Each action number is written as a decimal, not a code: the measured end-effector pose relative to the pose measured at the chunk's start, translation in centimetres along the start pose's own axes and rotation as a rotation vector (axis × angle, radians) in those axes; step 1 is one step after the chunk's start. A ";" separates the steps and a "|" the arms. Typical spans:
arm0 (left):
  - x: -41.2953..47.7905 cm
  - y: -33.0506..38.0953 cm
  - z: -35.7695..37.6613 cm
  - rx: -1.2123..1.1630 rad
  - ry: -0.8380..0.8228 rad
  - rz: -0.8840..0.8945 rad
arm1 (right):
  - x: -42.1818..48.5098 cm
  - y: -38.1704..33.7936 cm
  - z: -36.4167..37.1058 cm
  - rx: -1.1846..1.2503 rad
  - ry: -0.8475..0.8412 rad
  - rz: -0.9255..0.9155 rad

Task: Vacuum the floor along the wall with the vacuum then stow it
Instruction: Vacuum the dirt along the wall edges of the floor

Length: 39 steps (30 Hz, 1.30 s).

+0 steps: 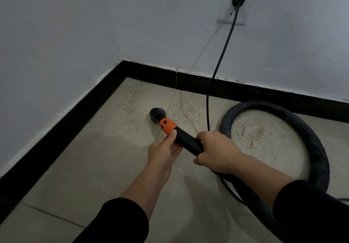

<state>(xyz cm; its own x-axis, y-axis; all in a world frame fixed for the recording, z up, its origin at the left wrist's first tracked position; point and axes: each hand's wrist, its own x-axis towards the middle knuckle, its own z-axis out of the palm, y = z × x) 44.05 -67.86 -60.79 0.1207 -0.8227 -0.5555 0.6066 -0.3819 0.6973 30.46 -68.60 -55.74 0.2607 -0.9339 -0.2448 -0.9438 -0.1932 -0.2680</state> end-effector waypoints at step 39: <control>0.4 1.4 -1.9 -0.108 0.030 0.015 | 1.7 -1.0 0.8 0.198 -0.026 -0.078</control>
<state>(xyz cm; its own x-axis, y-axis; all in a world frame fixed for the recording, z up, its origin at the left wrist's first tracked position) 46.43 -67.88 -60.90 0.1532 -0.8143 -0.5598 0.6856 -0.3204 0.6537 32.04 -69.72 -56.63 0.3388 -0.9100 -0.2391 -0.8631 -0.1994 -0.4639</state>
